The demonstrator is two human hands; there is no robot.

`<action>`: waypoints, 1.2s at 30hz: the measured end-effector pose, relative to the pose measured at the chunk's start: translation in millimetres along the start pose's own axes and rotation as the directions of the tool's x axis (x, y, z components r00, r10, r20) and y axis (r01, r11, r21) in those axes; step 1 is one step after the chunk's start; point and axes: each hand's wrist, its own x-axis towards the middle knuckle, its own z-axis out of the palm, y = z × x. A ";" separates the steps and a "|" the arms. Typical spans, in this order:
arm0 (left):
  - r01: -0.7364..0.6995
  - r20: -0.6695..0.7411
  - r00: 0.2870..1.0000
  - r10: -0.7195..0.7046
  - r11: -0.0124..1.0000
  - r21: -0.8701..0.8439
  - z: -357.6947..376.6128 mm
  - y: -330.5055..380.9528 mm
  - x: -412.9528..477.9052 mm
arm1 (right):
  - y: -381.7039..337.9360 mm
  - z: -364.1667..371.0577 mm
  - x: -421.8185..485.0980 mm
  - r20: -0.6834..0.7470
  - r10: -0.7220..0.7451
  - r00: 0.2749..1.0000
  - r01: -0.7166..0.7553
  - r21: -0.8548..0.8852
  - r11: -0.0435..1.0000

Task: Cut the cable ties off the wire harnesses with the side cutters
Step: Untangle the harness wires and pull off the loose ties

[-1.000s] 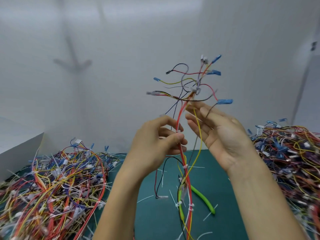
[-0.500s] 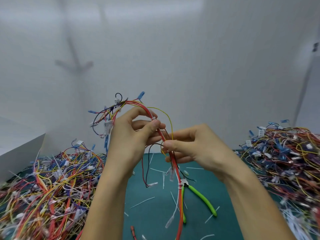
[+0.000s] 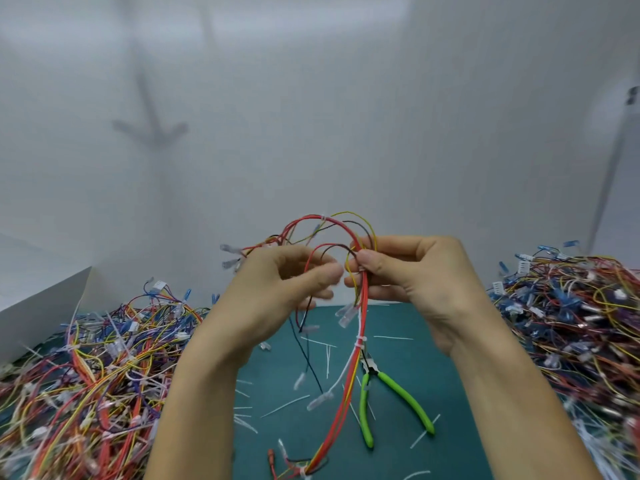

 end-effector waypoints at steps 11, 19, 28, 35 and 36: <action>0.032 -0.051 0.998 -0.034 0.998 -0.048 -12.6 -2.8 -3.2 | -3.7 -9.3 3.4 -0.187 -0.083 0.979 0.107 0.118 0.987; 0.175 -0.093 0.983 -0.158 0.960 0.221 -5.7 -2.4 0.4 | 0.0 -8.7 7.3 -0.278 -0.095 0.956 0.147 0.174 0.974; -0.033 0.281 0.958 -0.054 0.954 0.299 5.1 -4.0 1.6 | 0.7 -6.8 7.5 -0.353 -0.100 0.930 0.190 0.230 0.955; 0.021 0.237 0.955 -0.176 0.843 0.538 3.1 -21.2 6.3 | -1.4 -9.7 8.6 -0.381 -0.090 0.920 0.210 0.288 0.934; 0.051 0.216 0.956 -0.200 0.834 0.549 1.5 -24.4 7.3 | -2.3 -10.8 8.5 -0.385 -0.089 0.919 0.215 0.298 0.930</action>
